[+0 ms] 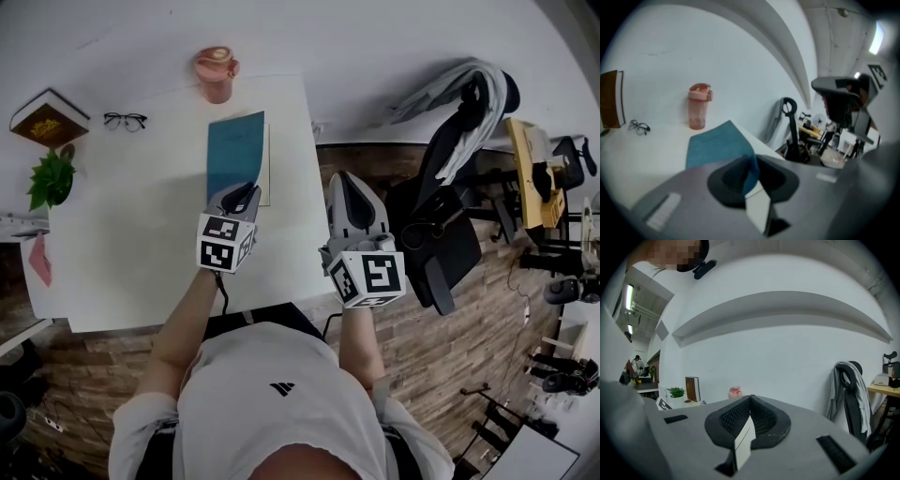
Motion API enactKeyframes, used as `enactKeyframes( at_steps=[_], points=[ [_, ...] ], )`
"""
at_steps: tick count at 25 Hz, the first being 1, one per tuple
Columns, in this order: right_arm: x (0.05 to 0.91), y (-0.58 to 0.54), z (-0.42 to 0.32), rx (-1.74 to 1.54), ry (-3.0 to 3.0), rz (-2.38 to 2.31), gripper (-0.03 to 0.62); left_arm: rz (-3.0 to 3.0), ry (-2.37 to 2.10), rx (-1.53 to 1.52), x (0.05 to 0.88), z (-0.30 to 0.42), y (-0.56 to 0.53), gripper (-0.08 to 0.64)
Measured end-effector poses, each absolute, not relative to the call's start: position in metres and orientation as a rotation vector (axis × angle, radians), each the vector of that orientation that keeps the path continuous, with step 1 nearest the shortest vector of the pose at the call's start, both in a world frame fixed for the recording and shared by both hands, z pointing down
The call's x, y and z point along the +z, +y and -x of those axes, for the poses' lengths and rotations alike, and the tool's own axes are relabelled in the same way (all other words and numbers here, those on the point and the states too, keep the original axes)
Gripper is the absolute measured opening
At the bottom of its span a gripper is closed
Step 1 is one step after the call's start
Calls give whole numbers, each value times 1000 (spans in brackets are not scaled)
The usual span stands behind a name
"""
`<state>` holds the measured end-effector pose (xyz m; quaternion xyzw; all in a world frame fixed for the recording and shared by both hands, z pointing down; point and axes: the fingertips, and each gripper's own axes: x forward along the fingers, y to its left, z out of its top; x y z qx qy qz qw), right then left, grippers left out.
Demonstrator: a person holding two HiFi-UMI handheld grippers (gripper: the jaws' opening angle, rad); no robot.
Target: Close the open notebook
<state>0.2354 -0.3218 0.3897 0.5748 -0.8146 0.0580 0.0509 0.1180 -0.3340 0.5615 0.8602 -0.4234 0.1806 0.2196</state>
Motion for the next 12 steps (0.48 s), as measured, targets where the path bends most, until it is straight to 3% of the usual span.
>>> enactKeyframes(
  at_steps=[12],
  points=[
    [401,-333,-260,210,-2497,-1722,-3,-2322,-1122,700,608,-143,-333,100]
  ],
)
